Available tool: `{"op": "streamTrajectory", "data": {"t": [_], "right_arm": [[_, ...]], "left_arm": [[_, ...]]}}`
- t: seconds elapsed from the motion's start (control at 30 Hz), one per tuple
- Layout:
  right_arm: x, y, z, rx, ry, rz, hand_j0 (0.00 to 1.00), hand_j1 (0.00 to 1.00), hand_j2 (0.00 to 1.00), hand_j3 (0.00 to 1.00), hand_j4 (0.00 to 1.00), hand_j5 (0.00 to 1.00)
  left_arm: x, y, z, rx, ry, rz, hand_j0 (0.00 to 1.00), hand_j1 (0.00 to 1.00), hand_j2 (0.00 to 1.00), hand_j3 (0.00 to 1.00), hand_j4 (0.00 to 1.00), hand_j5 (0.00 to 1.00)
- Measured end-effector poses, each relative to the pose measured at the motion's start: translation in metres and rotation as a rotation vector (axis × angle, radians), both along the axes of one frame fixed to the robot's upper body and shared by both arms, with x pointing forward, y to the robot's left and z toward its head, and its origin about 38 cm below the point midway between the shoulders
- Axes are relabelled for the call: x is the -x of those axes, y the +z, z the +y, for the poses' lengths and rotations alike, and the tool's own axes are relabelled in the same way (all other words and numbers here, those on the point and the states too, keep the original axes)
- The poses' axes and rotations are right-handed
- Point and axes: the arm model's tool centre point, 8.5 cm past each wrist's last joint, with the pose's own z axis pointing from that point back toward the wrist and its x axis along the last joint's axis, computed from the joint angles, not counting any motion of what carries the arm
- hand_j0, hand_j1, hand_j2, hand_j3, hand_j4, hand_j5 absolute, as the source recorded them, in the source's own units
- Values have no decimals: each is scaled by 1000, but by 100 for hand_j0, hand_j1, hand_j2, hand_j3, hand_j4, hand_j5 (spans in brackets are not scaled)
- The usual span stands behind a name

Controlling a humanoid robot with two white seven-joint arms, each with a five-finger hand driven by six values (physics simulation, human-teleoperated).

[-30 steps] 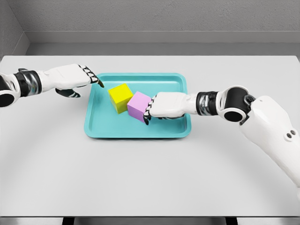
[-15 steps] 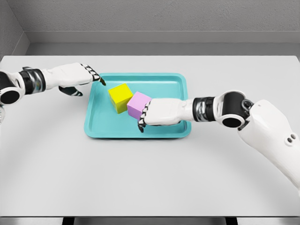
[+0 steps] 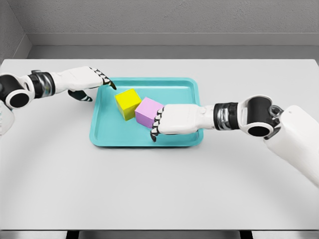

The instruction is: Push two cubes

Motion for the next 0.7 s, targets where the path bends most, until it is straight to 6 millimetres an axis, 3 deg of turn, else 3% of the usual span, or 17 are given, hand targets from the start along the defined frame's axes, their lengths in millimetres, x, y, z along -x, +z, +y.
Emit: {"op": "streamTrajectory", "data": {"t": [0.2,0.7], "right_arm": [[-6,-4,-13,14,-32,18,58,58,58,58,58,58],[-13,-15,0,-7,-43,58,58,58,58,58,58,58]], "left_arm": [[-3,-5,0,4,13,15,82,82,82,82,82,82],[0,-14,-13,-1,-13,20,82,82,82,82,82,82]]}}
